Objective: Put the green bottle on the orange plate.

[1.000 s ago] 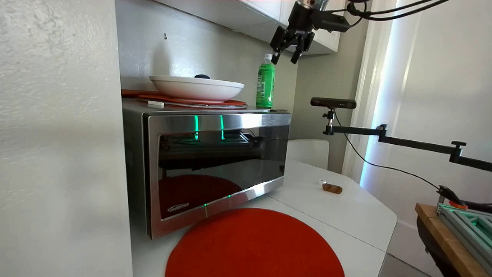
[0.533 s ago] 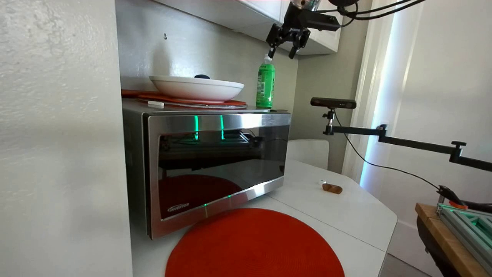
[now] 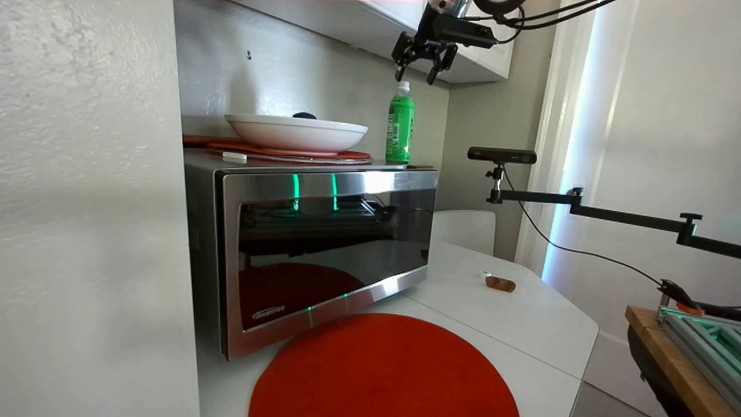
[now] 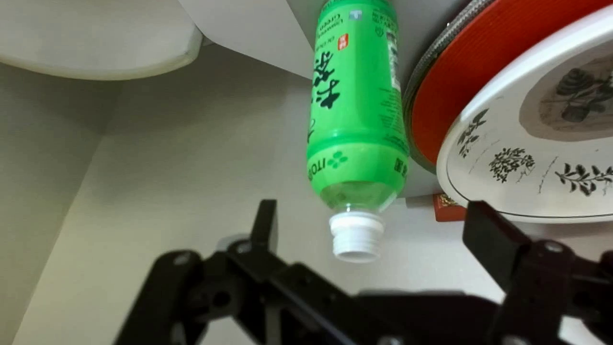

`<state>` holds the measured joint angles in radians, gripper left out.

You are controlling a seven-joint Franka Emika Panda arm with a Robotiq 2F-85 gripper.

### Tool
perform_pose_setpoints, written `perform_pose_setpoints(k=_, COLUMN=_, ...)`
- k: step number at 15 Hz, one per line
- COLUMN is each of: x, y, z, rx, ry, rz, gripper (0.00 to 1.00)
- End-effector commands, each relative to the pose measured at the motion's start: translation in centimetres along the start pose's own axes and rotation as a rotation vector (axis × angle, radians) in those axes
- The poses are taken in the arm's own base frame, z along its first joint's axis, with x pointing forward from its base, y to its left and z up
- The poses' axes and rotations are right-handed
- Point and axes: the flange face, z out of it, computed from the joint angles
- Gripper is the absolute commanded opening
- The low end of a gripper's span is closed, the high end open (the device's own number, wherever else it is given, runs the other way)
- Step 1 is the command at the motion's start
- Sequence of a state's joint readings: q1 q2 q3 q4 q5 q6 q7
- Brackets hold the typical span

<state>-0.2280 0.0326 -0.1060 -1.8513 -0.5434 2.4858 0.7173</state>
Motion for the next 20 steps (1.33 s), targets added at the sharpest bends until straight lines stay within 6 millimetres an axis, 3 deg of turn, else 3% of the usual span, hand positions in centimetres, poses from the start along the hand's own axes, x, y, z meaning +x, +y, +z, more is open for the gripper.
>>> perform_pose_setpoints(k=1, x=1.5, y=-0.3, z=1.3, rx=-0.018, ry=0.041, rz=0.032, gripper=1.0)
perform_pose_setpoints(k=7, x=2.6, y=-0.3, z=3.0, rx=0.004, ry=0.087, rz=0.048, gripper=1.0)
perform_pose_setpoints(k=15, x=2.8, y=-0.7, z=3.1, rx=-0.003, ry=0.081, rz=0.045, gripper=0.99)
perform_pose_setpoints(k=17, x=2.7, y=-0.9, z=3.0, rx=-0.005, ry=0.079, rz=0.044, gripper=0.87)
perform_pose_setpoints(k=19, x=2.6, y=-1.0, z=3.1, rx=-0.007, ry=0.075, rz=0.041, gripper=0.62)
perform_pose_setpoints(k=20, x=2.6, y=-0.9, z=3.1, rx=-0.009, ry=0.076, rz=0.04, gripper=0.68)
